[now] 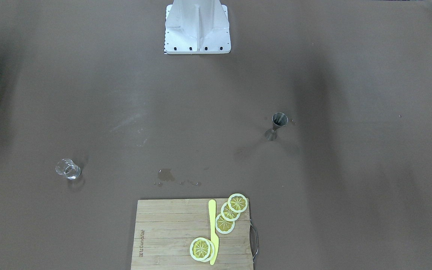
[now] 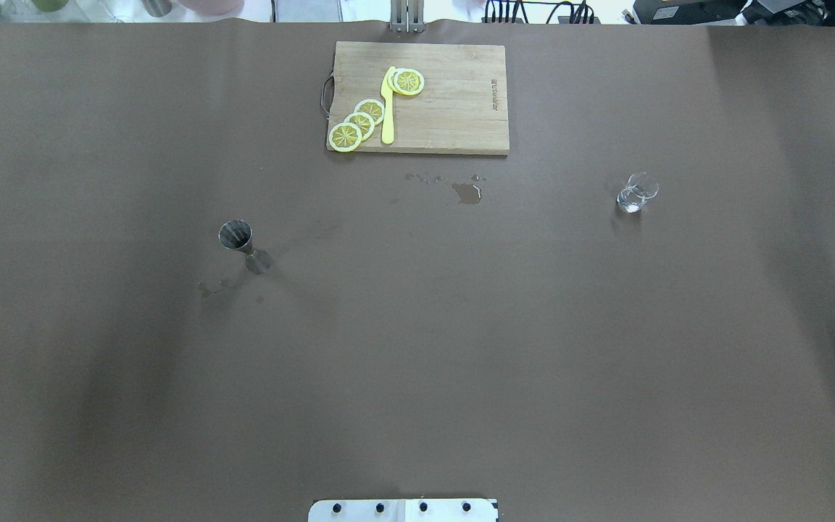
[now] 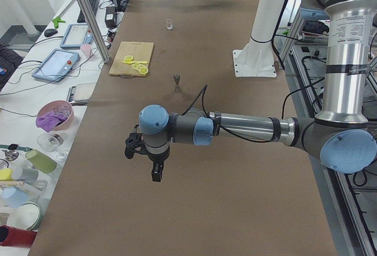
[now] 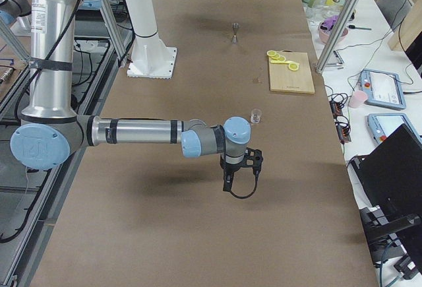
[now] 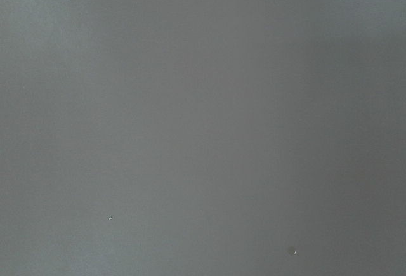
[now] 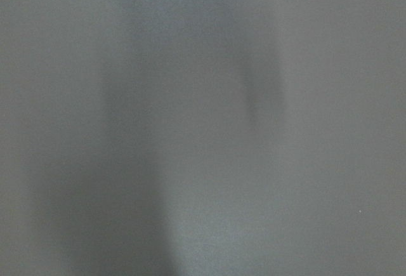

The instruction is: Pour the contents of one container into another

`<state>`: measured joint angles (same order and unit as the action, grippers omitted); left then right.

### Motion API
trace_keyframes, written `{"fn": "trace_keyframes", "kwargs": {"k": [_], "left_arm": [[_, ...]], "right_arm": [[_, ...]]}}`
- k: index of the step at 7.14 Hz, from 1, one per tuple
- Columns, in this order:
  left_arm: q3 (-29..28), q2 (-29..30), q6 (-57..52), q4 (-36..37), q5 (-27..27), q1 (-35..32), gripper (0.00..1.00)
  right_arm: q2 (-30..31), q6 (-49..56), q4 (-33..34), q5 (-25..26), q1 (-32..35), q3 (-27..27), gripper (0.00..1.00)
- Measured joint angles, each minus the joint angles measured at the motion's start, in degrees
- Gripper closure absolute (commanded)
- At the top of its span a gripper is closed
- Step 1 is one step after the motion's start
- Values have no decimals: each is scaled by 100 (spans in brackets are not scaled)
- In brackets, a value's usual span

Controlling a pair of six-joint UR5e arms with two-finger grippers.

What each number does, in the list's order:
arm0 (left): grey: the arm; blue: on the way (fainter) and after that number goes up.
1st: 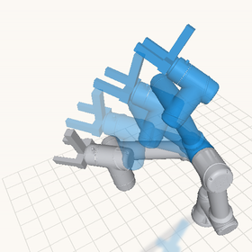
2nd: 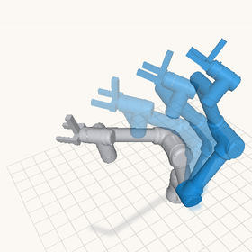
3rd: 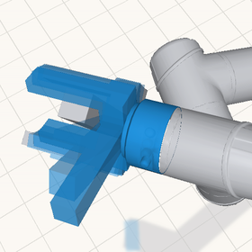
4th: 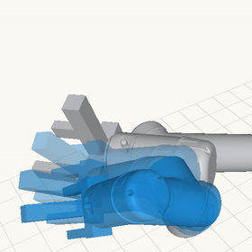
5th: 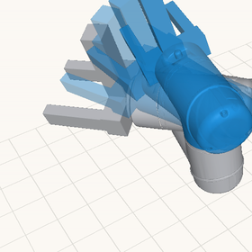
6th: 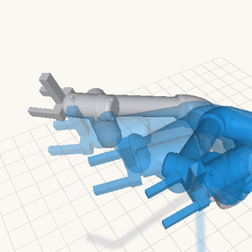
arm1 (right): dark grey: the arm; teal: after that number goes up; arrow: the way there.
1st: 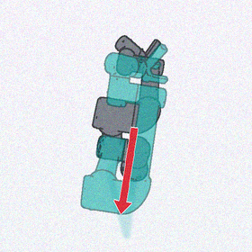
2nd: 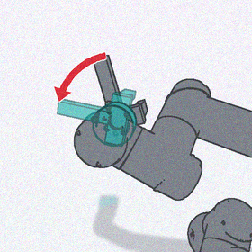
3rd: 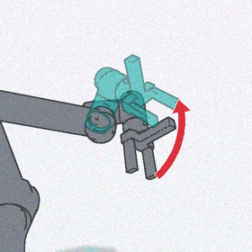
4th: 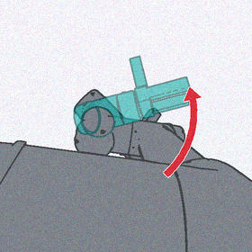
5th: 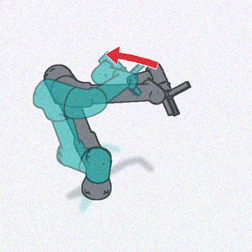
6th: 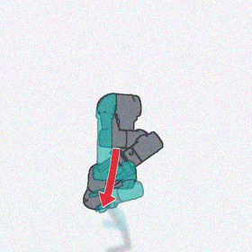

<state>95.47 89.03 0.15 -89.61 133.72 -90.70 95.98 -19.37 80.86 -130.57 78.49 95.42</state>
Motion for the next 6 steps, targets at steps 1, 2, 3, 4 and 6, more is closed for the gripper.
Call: {"fn": "trace_keyframes", "kwargs": {"k": [1, 2, 3, 4, 6], "left_arm": [[-1, 5, 2, -11, -2, 2, 2], [0, 9, 2, -29, -3, 4, 2], [3, 7, 3, -41, -4, 3, 2], [6, 4, 3, -48, -4, 1, 2], [10, 1, 1, -70, -4, 1, 2]], "right_arm": [[0, 2, 0, -3, 0, 2, 0], [-3, 2, 0, -6, 0, 2, 0], [-7, 3, 0, -10, 0, 2, 0], [-8, 3, 0, -12, 0, 3, 0], [-9, 1, 0, -15, 0, 2, 0]]}}
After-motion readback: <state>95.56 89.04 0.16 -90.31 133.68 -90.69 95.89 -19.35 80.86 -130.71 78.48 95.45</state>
